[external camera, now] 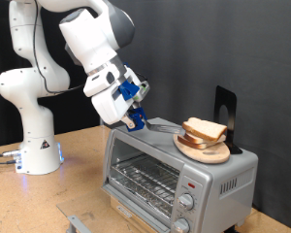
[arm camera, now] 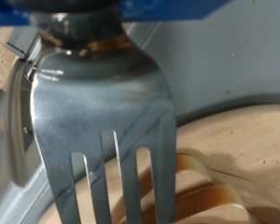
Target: Make a piece of toast with the oven
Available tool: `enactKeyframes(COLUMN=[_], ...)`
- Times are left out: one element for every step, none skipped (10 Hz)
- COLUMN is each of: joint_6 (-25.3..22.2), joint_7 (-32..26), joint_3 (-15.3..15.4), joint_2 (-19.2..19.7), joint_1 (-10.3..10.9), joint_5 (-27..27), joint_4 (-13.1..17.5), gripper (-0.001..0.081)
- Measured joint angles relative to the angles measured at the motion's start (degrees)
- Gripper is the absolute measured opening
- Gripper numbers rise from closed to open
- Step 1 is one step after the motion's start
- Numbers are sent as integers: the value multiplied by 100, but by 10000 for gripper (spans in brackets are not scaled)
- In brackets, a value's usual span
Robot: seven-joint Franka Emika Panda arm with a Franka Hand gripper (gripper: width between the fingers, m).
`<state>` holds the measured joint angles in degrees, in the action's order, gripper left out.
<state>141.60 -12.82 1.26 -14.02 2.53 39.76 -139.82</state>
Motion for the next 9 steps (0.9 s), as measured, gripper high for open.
enactKeyframes(joint_6=[6,13,16,16,18,24,28,29,27], joint_7=[50,96,131,173,240,285,298,304,306], joint_3=[38,75,110,135,163,190,215,245,278], joint_2=[61,119,181,251,318,390,448,517,576], joint_1=[0,0,0,0,0,0,0,0,4], joint_5=[-7,-14,-23,-64,-120,-143,-150,-154,-171], joint_4=[53,108,164,210,260,311,363,427,488], gripper=[490,490,490,490,490,490,490,490,490])
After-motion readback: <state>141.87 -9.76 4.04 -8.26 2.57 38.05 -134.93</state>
